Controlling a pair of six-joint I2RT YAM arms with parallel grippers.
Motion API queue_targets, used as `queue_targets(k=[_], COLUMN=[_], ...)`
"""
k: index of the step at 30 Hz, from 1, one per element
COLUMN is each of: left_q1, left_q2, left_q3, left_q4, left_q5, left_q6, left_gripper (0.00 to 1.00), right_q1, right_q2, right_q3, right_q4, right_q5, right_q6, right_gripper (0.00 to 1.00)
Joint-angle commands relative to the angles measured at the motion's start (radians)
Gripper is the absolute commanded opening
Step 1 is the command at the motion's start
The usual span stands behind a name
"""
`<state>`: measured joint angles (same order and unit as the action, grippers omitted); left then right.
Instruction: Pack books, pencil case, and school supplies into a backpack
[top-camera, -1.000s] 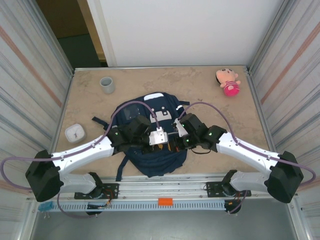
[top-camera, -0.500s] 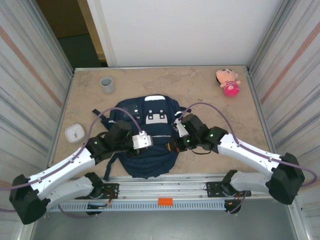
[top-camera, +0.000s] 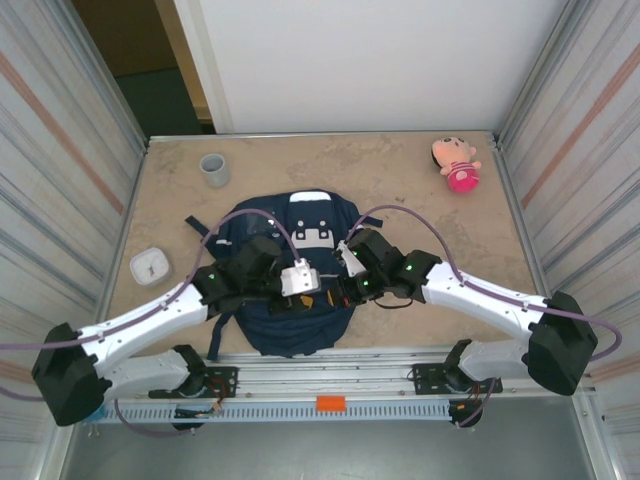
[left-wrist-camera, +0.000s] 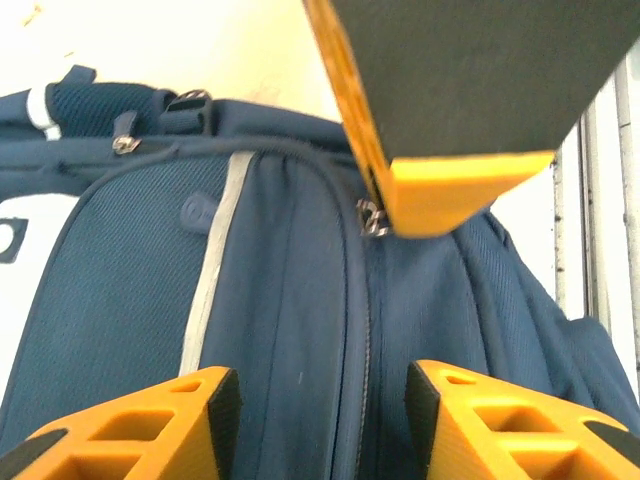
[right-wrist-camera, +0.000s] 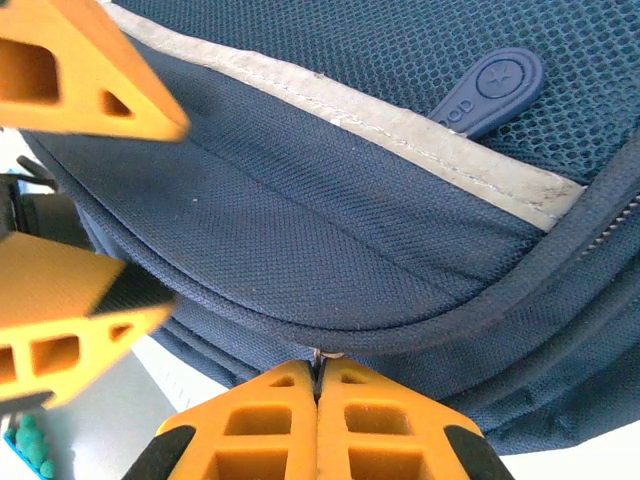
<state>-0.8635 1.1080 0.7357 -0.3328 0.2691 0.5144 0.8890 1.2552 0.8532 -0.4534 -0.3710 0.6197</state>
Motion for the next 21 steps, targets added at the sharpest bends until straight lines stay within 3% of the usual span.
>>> queue_targets(k=[1, 3, 6, 10, 14, 21], left_q1=[-0.020, -0.023, -0.023, -0.022, -0.022, -0.022], left_q2=[0.052, 0.078, 0.079, 0.031, -0.009, -0.014], left_q3=[0.045, 0.057, 0.052, 0.022, -0.010, -0.022], left_q4=[0.066, 0.066, 0.069, 0.089, 0.134, 0.156], left_q5=[0.006, -0.010, -0.036, -0.021, 0.008, 0.059], left_q6=[-0.015, -0.009, -0.001, -0.002, -0.028, -0.057], left_gripper=[0.49, 0.43, 0.22, 0.08, 0.05, 0.04], right_q1=[-0.001, -0.003, -0.005, -0.004, 0.007, 0.018], right_q2=[-0.032, -0.037, -0.040, -0.018, 0.010, 0.057], right_q3=[0.021, 0.016, 0.009, 0.007, 0.014, 0.023], right_q4=[0.001, 0.001, -0.013, -0.059, -0.048, -0.015], right_q5=[-0.003, -0.002, 0.021, 0.074, 0.098, 0.102], right_q6=[0.002, 0.002, 0.000, -0.008, -0.010, -0.022], right_gripper=[0.00, 0.00, 0.00, 0.00, 0.02, 0.21])
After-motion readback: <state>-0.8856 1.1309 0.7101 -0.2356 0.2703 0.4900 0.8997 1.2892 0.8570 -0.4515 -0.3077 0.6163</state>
